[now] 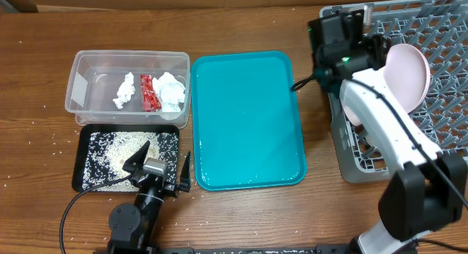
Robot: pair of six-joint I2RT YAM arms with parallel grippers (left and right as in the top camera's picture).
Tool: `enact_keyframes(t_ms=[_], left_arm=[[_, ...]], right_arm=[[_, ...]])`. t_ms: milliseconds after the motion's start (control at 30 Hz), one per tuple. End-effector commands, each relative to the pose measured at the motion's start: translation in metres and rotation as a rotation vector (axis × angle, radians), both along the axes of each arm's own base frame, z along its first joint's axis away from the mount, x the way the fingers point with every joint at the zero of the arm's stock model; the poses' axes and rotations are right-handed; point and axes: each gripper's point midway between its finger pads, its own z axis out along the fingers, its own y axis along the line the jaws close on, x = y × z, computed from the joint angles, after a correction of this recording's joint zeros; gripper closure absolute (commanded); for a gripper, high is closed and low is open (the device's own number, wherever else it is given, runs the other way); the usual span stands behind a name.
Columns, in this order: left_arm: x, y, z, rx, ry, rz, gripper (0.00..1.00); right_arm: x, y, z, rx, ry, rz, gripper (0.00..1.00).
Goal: Sort waste into correct bins and load items into the dishwasher
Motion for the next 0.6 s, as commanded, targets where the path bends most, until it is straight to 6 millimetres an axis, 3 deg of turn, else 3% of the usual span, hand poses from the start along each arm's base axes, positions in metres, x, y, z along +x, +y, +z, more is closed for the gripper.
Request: enact_keyframes(t_ms=[0,167,233,333,400,467,567], left_arm=[[0.0,0.001,-0.001,0.015,-0.011,0.005,0.0],[0.0,0.001,-0.001,0.015,-0.011,0.005,0.0],[0.0,0.001,-0.001,0.015,-0.011,0.005,0.0],[0.0,0.001,-0.001,0.015,-0.011,0.005,0.0],[0.0,0.001,-0.001,0.015,-0.011,0.005,0.0],[0.0,0.001,-0.001,0.015,-0.011,0.005,0.0],[0.0,0.001,-0.001,0.015,-0.011,0.005,0.0]], right_arm=[[-0.023,0.031,0.059,0.18,-0.157,0.105,0.45],[-0.071,0.109,0.081,0.642,-0.11,0.383,0.34],[-0.093,0.133,0.094,0.799,-0.091,0.489,0.0],[-0.128,0.163,0.117,0.999,-0.067,0.653,0.0],[-0.167,0.186,0.138,1.156,-0.014,0.816,0.0],[-0.186,0.187,0.136,1.192,0.038,0.835,0.0],[-0.195,0.176,0.133,1.164,0.049,0.807,0.0]])
